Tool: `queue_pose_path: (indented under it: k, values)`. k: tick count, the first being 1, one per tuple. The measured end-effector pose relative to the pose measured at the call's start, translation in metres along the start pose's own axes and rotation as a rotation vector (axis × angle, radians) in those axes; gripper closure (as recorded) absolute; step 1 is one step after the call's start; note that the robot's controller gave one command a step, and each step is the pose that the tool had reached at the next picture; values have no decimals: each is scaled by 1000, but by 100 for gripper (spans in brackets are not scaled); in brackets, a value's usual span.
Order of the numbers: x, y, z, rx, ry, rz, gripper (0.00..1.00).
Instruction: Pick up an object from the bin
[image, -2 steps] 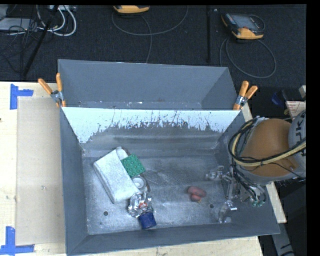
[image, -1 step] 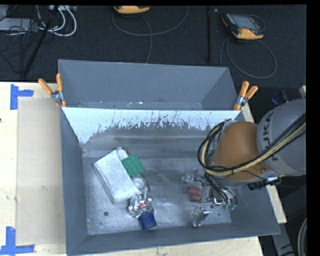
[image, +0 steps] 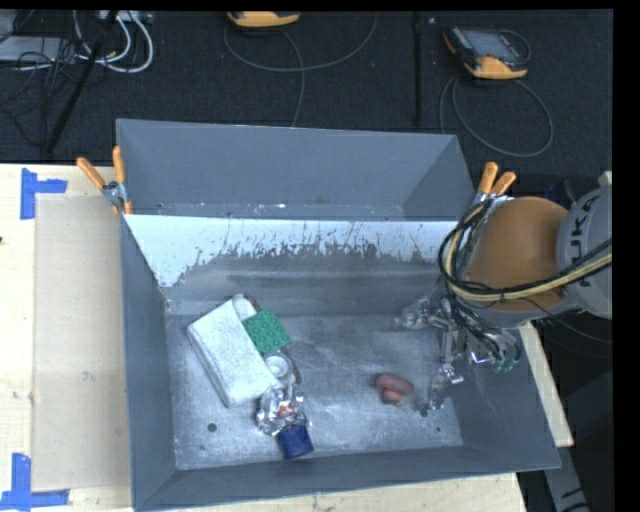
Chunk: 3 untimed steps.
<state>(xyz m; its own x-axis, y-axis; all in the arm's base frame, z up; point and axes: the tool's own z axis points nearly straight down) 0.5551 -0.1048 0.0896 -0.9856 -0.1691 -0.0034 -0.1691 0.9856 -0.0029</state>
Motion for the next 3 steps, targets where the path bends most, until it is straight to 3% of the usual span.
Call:
queue_pose_path:
  k: [1,2,3]
  values:
    - [20,32,17,1,-7,-78,0]
    - [17,32,14,1,-13,-83,100]
    - [-1,39,-85,-2,-2,-364,100]
